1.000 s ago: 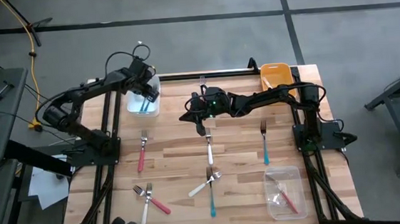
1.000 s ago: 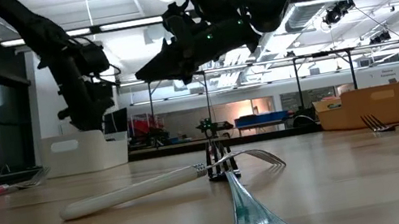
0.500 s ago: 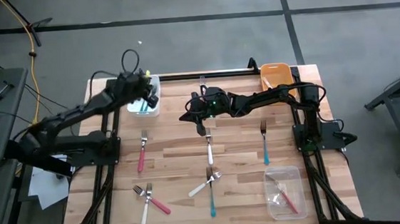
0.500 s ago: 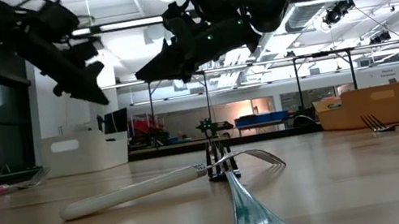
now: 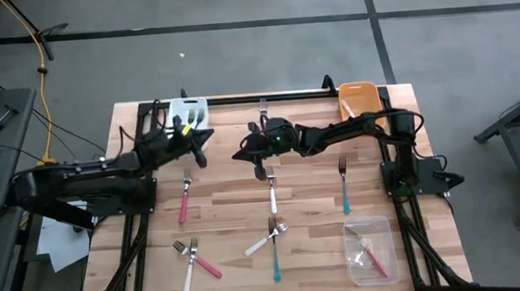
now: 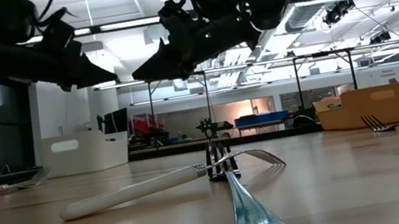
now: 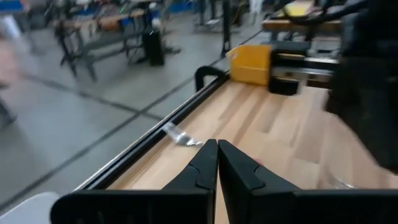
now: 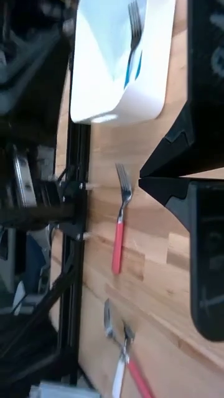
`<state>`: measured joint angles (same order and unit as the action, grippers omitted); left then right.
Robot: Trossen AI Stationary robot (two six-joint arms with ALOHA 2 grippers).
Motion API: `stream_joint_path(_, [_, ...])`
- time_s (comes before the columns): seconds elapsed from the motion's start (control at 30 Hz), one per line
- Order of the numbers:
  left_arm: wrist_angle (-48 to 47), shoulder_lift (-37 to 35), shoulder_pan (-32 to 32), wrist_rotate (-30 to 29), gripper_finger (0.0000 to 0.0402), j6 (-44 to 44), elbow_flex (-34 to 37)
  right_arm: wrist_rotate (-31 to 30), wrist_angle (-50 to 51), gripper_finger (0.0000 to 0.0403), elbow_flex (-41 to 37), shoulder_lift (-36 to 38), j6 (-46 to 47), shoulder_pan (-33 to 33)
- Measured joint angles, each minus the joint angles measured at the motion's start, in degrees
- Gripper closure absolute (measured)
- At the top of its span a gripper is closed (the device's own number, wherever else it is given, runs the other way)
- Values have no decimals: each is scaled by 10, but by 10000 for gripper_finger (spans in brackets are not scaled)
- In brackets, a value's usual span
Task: Sort silverware by color (type)
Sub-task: Put the bottom center white fork into the yellow bin
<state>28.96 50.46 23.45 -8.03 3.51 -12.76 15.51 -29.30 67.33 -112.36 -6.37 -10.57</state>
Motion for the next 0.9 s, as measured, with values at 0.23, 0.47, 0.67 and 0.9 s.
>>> stream_joint_path(0.23, [104,0,-30,0,396,50,34,-81,176,402,58,22,-16,33])
stream_joint_path(0.47, [97,4,-30,2,396,57,34,-135,349,402,138,22,-12,67])
stream_joint_path(0.67, [95,4,-30,4,396,63,34,-235,480,366,209,22,-11,112])
stream_joint_path(0.9, [94,4,-30,4,396,73,34,-207,610,309,268,22,10,151])
